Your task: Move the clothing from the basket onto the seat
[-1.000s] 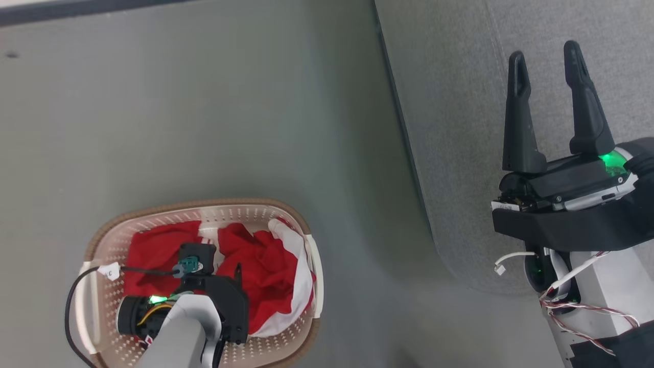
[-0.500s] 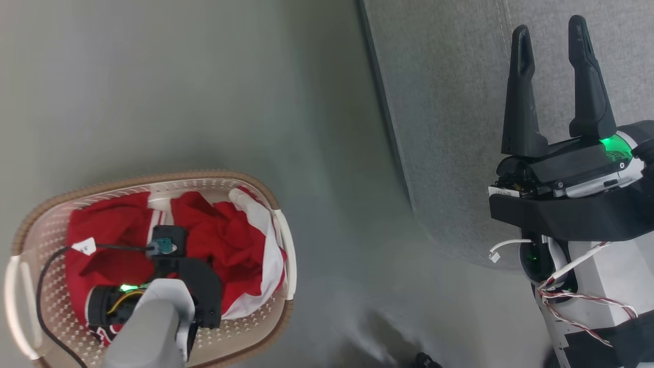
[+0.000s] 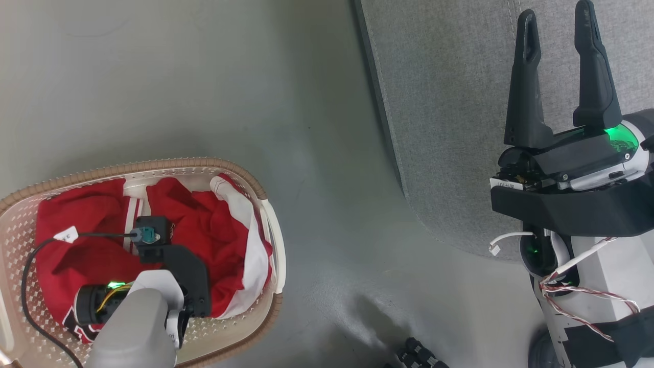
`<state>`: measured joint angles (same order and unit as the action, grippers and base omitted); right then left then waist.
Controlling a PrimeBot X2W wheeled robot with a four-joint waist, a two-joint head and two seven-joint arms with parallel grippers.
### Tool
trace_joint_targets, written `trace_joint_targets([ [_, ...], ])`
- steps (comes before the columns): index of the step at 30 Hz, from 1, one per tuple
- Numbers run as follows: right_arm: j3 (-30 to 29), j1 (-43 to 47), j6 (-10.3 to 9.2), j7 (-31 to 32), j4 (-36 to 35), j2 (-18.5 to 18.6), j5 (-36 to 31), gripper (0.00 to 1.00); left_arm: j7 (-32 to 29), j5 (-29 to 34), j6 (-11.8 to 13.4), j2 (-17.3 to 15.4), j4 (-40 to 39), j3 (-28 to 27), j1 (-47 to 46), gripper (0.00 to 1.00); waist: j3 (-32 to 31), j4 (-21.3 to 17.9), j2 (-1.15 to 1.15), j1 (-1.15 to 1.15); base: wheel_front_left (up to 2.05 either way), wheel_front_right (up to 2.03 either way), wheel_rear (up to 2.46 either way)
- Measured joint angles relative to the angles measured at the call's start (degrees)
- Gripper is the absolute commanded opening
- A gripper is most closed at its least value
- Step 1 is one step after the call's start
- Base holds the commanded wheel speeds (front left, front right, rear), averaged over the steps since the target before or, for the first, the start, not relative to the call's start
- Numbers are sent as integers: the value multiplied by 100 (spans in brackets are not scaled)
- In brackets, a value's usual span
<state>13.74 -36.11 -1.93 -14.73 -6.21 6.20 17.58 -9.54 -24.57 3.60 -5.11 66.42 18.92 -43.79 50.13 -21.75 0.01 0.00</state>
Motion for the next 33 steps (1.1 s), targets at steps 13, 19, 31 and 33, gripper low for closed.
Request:
trace_joint_targets([
  [13, -113, 0, 94, 0, 163, -27, -77, 100, 68, -5, 0, 120, 160, 60, -83, 0, -113, 114, -1, 0, 0, 0, 0],
  [19, -162, 4, 144, 0, 364, -27, -118, 100, 271, -9, -9, 180, 166, 89, -98, 0, -284, 218, -1, 0, 0, 0, 0],
  [31, -280, 258, 294, 0, 871, 136, -288, 100, 824, -110, -215, 267, 143, 88, -33, 0, -869, 570, -1, 0, 0, 0, 0],
  [33, -322, 382, 296, 1, 913, 213, -320, 100, 921, -156, -252, 286, 115, 85, -29, 0, -985, 649, -1, -1, 0, 0, 0],
])
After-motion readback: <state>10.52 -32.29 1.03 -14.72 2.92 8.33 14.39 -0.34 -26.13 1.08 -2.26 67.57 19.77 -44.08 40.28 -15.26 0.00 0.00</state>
